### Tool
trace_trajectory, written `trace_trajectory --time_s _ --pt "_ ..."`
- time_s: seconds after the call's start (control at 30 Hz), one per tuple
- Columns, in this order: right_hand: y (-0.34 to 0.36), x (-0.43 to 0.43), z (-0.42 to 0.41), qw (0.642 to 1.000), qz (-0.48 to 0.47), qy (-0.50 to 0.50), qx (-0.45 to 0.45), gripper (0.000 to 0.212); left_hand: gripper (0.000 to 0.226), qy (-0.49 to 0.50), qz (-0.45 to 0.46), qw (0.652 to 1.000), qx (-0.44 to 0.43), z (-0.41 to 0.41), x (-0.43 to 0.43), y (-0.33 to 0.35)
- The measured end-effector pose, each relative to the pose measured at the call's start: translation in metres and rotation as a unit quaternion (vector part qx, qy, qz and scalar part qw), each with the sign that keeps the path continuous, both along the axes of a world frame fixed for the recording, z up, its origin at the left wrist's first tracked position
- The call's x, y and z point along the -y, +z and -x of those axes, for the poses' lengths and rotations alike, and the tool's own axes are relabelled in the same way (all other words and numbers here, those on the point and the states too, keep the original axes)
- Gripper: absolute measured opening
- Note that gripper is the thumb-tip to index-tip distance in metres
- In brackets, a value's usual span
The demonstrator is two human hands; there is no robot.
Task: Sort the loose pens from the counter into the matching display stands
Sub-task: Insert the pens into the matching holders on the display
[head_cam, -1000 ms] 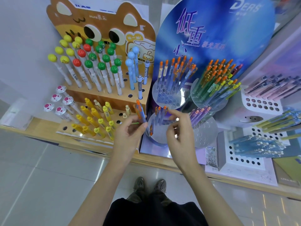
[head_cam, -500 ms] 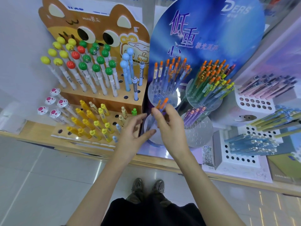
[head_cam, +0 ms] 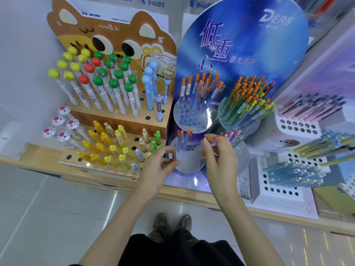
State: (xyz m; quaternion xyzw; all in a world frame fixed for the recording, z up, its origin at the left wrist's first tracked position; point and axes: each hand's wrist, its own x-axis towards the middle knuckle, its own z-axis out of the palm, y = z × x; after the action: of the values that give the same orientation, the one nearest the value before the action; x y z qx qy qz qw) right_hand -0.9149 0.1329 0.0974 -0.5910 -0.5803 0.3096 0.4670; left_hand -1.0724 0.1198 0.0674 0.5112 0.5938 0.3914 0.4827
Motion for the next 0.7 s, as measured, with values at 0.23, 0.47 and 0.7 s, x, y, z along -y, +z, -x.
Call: trace_trajectory --time_s 0.23,0.47,0.7 --pt "-0.016 -0.001 0.01 0.999 0.026 -0.047 0.008 0.014 0.021 0.048 -0.05 0.996 -0.061 -0.006 0.009 0.0" --pt "-0.026 -0.012 0.01 0.998 0.038 -0.05 0.027 0.009 0.016 0.087 -0.064 0.992 -0.059 -0.001 -0.016 0.012" --pt "-0.026 -0.025 0.007 0.997 0.018 -0.045 0.066 0.007 0.014 0.075 -0.068 0.987 -0.125 -0.007 -0.038 0.008"
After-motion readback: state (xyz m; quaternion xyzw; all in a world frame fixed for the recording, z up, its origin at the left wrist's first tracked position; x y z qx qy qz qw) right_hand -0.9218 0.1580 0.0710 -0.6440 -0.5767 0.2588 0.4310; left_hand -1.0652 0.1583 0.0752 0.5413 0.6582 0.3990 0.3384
